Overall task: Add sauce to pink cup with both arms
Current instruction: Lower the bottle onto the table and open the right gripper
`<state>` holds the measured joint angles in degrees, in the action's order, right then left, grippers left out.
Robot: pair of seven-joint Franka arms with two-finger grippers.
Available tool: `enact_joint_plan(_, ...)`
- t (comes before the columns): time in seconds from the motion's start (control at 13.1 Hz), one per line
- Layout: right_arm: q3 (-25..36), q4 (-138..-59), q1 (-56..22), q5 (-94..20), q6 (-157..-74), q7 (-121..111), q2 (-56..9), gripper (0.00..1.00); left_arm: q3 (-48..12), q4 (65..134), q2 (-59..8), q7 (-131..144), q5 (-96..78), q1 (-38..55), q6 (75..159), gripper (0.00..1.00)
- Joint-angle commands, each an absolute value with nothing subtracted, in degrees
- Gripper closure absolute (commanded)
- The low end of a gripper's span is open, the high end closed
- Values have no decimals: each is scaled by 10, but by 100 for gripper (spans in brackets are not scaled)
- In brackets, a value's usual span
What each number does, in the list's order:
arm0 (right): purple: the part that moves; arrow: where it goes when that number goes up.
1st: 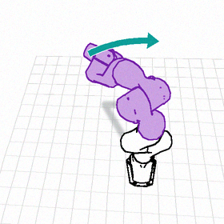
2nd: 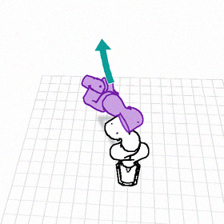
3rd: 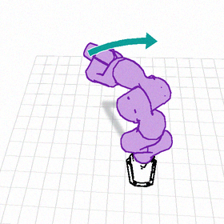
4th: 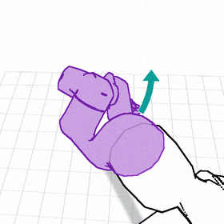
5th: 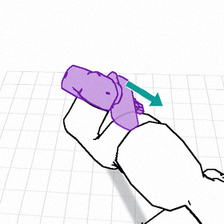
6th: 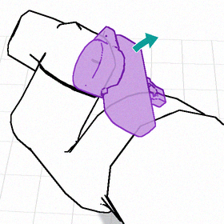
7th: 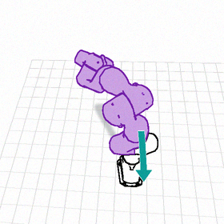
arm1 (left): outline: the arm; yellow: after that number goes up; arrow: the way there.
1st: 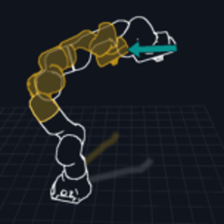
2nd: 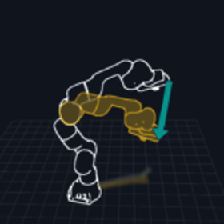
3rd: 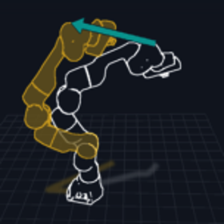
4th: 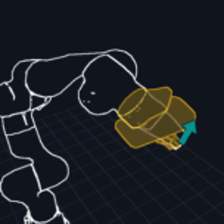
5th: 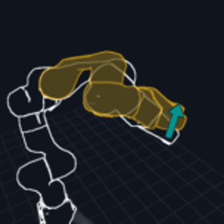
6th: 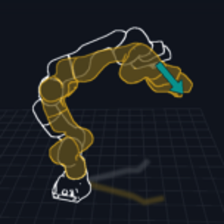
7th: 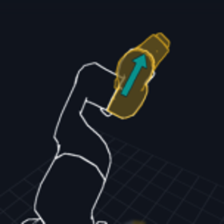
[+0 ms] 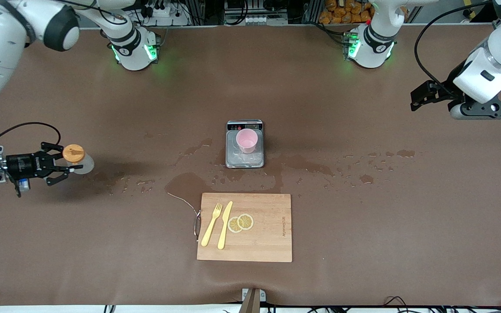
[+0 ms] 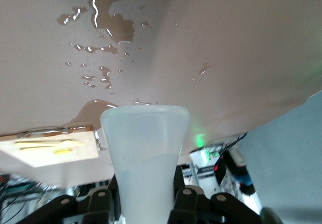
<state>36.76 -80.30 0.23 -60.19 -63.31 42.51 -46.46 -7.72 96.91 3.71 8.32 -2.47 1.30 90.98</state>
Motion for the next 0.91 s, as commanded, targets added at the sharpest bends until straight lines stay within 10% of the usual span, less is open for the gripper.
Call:
enact_joint_plan(0.0, 293, -788, 96, -618, -641, 396, -476, 75, -76, 976, 46, 91, -33, 9, 926, 0)
enact_joint_plan(0.84, 200, -791, 224, -646, -690, 245, -598, 74, -83, 976, 49, 18, -7, 11, 906, 0)
